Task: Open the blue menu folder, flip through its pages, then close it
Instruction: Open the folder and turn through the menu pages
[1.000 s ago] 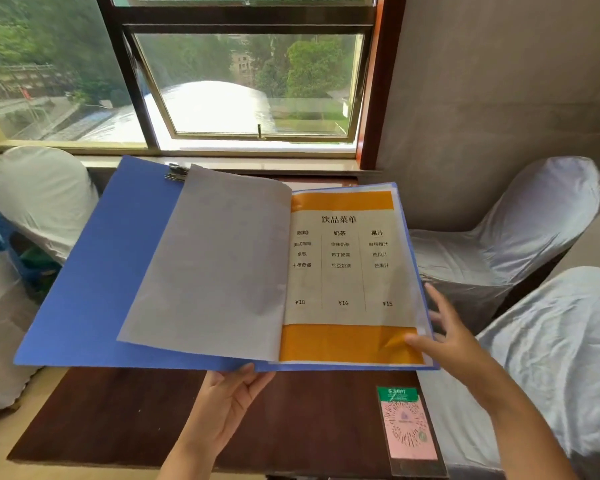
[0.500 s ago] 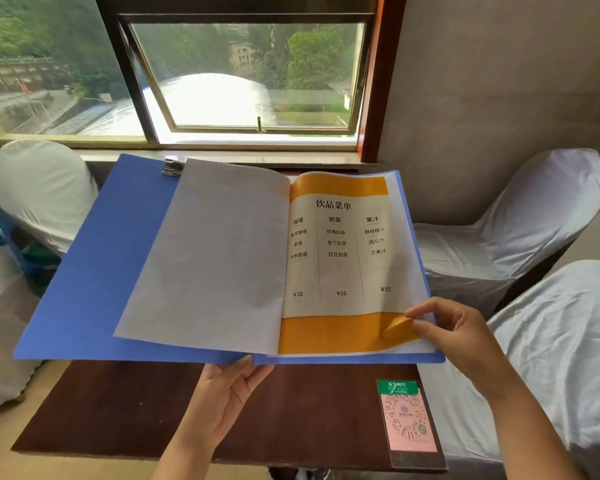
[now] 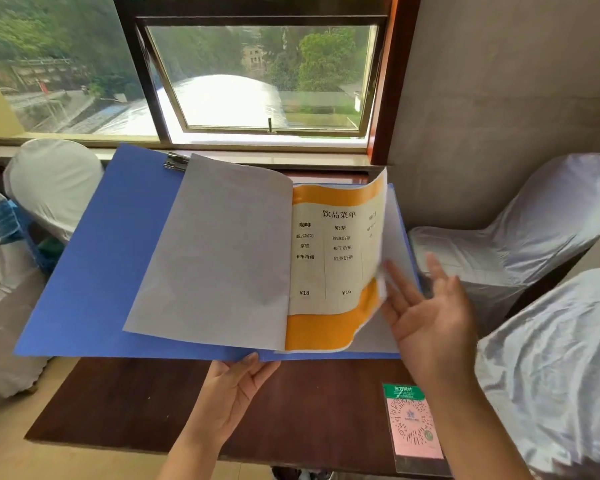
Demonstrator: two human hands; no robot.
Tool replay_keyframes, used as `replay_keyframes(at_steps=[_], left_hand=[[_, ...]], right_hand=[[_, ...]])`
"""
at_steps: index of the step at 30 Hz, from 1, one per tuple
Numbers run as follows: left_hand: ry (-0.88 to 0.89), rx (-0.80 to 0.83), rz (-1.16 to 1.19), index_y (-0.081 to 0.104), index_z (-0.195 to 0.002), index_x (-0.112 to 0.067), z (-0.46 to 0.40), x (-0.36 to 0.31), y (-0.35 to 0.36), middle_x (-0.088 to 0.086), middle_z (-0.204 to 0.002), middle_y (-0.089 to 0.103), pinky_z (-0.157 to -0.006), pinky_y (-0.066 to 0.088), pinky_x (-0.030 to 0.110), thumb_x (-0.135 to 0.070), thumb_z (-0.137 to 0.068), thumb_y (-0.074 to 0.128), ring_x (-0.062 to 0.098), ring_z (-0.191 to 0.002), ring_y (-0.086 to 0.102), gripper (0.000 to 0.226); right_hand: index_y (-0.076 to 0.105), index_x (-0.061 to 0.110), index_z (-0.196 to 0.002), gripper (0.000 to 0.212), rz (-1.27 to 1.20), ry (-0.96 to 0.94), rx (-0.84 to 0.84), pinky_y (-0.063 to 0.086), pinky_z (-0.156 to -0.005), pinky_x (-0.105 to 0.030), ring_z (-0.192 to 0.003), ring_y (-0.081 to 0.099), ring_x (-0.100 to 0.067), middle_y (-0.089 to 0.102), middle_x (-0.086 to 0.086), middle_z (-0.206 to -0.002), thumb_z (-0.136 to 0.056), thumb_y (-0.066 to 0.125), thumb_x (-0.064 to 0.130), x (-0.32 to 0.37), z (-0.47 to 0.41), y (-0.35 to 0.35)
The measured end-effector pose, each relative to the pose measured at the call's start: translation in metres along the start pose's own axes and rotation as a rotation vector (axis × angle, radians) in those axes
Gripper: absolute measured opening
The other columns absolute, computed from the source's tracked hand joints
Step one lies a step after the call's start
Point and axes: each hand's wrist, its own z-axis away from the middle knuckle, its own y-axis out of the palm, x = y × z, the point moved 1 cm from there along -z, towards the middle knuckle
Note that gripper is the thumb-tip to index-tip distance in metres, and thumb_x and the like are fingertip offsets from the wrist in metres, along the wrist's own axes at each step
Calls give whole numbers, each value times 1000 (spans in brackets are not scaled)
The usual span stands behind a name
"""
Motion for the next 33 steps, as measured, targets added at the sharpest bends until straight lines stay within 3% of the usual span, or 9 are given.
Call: replay_keyframes(at_steps=[4,6,10,12,16,20,24,29,33], left_hand=[[-3,9,1,59,-113,-24,2,1,2,13,-103,73,-68,60,40,10,-75,52,32,-97,69,51],[-8,31,-8,59,-115,-25,3,1,4,13,-109,71,-70,60,40,9,-76,52,33,-101,66,53],[-18,23,-9,57,-117,-25,5,3,5,16,-112,69,-70,59,43,9,-76,54,36,-104,65,53],[-11,22,-12,56,-118,-25,6,3,5,17,-113,69,-71,59,44,9,-76,54,37,-104,65,54],[15,32,-24,53,-120,-22,9,1,8,18,-114,69,-75,58,42,9,-76,53,36,-104,64,53],[23,60,-32,56,-120,-13,12,0,12,19,-108,71,-71,58,37,7,-76,53,31,-94,69,48],[32,76,-78,53,-126,-10,15,-2,15,16,-103,72,-68,59,33,-4,-80,53,25,-89,71,47],[31,79,-61,58,-118,-11,12,-3,8,19,-101,72,-72,59,35,1,-80,52,29,-89,70,40],[38,54,-24,61,-110,-12,6,-7,-1,17,-100,72,-74,58,39,9,-78,52,33,-94,69,39]], right_hand=[[55,9,-86,20,416,263,-151,49,-46,-8,-56,62,-11,64,-5,-70,-99,41,14,-19,2,23],[41,14,-61,38,699,385,-148,49,-58,-11,-55,42,-8,42,-1,-64,-95,43,-3,-29,7,25],[41,17,-77,23,799,551,78,43,-58,-13,-61,36,-3,38,4,-72,-98,38,9,-46,12,44],[45,10,-110,14,926,415,192,44,-67,-1,-79,49,-5,53,-1,-93,-97,43,12,-48,15,60],[12,31,-147,58,1279,-222,435,25,-115,-42,-140,25,-25,22,-9,-155,-96,40,34,-69,16,71],[-20,50,-135,57,1552,-322,500,-7,-114,-39,-146,-5,-17,-3,3,-160,-96,21,51,-92,26,70],[4,39,-145,58,1756,-359,638,-24,-109,-45,-142,-22,-17,-11,6,-157,-91,8,57,-108,37,69],[42,29,-135,44,1494,-392,818,11,-118,-47,-140,27,-10,39,5,-149,-94,30,42,-82,41,63],[55,21,-127,40,1399,-617,260,33,-107,-44,-127,46,-24,52,-8,-136,-86,56,24,-31,15,28]])
